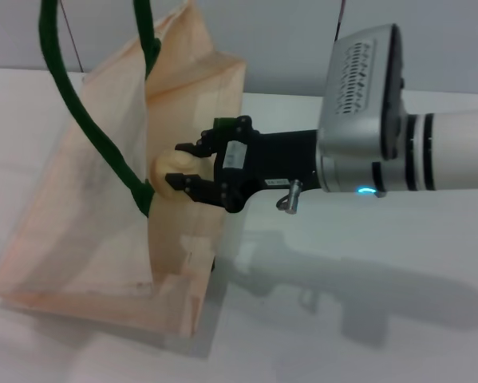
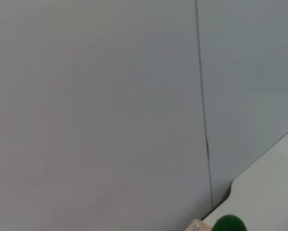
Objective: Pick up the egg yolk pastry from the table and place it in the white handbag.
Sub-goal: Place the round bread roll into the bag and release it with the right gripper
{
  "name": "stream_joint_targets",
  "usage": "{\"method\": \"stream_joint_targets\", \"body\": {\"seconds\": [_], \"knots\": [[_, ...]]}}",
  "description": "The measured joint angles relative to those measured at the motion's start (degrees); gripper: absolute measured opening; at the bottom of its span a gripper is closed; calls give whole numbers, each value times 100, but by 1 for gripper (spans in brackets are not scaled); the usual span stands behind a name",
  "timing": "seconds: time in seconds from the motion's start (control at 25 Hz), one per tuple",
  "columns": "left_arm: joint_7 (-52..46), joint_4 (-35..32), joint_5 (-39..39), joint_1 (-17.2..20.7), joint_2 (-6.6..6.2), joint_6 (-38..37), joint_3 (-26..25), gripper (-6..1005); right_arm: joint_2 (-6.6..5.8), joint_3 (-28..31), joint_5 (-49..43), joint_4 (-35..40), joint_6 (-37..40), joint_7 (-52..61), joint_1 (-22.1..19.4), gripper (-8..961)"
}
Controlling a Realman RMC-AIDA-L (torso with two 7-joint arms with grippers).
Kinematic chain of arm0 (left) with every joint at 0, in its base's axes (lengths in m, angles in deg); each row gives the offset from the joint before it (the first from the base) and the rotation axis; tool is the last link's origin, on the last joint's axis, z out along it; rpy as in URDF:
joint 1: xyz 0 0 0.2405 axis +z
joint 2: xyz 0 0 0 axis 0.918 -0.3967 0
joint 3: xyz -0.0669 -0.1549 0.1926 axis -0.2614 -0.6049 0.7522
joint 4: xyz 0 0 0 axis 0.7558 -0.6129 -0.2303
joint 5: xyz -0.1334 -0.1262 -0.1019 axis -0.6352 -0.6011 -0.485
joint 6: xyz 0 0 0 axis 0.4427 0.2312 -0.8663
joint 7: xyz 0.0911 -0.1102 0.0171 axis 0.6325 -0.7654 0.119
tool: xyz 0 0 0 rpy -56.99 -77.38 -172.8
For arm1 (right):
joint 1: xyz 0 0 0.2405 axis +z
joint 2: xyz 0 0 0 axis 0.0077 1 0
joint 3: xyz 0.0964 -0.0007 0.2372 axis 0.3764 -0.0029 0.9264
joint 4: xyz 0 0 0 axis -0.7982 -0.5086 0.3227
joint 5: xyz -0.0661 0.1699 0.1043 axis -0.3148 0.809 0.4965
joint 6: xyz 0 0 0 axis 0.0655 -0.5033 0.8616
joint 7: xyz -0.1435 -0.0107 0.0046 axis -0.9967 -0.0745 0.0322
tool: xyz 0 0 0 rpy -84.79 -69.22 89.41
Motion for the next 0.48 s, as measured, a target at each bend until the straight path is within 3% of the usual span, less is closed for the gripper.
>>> {"method": "stream_joint_targets", "body": {"seconds": [0.2, 0.48], "knots": [[-74, 3, -20, -9, 6, -14, 163, 119, 2, -74, 361, 645, 46, -355, 419, 367], [-84, 3, -50, 10, 8, -18, 208, 121, 1, -111, 446, 756, 243, -485, 480, 351]]}}
